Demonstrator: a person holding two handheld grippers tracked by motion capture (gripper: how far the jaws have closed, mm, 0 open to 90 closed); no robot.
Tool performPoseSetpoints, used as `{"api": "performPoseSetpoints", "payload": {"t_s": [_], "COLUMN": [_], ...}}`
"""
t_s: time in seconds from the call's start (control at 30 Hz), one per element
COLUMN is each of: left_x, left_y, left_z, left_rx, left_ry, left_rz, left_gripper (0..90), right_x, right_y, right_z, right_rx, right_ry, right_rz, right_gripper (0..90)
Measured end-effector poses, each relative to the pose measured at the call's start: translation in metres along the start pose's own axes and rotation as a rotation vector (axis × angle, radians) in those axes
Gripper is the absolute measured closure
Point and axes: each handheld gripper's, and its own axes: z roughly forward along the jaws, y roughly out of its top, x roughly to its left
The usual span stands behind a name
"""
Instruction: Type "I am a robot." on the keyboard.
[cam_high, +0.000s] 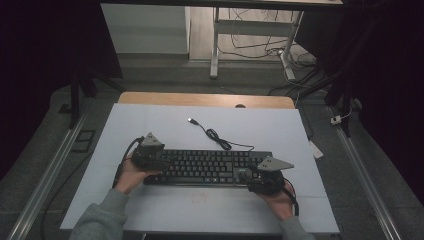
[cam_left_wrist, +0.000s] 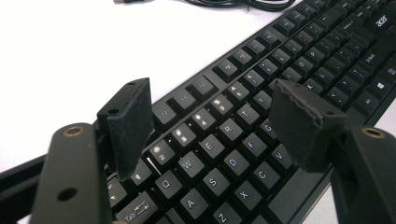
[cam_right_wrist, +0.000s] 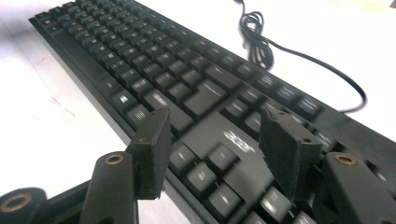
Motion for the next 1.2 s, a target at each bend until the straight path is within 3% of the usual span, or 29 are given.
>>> {"api": "performPoseSetpoints", "payload": {"t_s": [0.4, 0.63, 0.8, 1.2], "left_x": [0.0, 0.0, -0.001, -0.002], "left_y": [-0.001, -0.001, -0.001, -0.001], "left_z": [0.002, 0.002, 0.002, 0.002], "left_rx": [0.009, 0.01, 0.005, 0.006], "left_ry": [-0.002, -0.003, -0.007, -0.01], "left_rz": [0.004, 0.006, 0.006, 0.009], "left_gripper": [30.4, 30.4, 30.4, 30.2], "right_x": [0.013, 0.018, 0.02, 0.027], "right_y": [0.022, 0.029, 0.038, 0.054], "right_z": [0.026, 0.039, 0.05, 0.08], "right_rx": [0.022, 0.045, 0.029, 0.072], "right_ry": [0.043, 0.089, 0.116, 0.128], "right_rz": [-0.009, -0.006, -0.007, -0.022], "right_gripper": [49.7, 70.8, 88.3, 89.6]}}
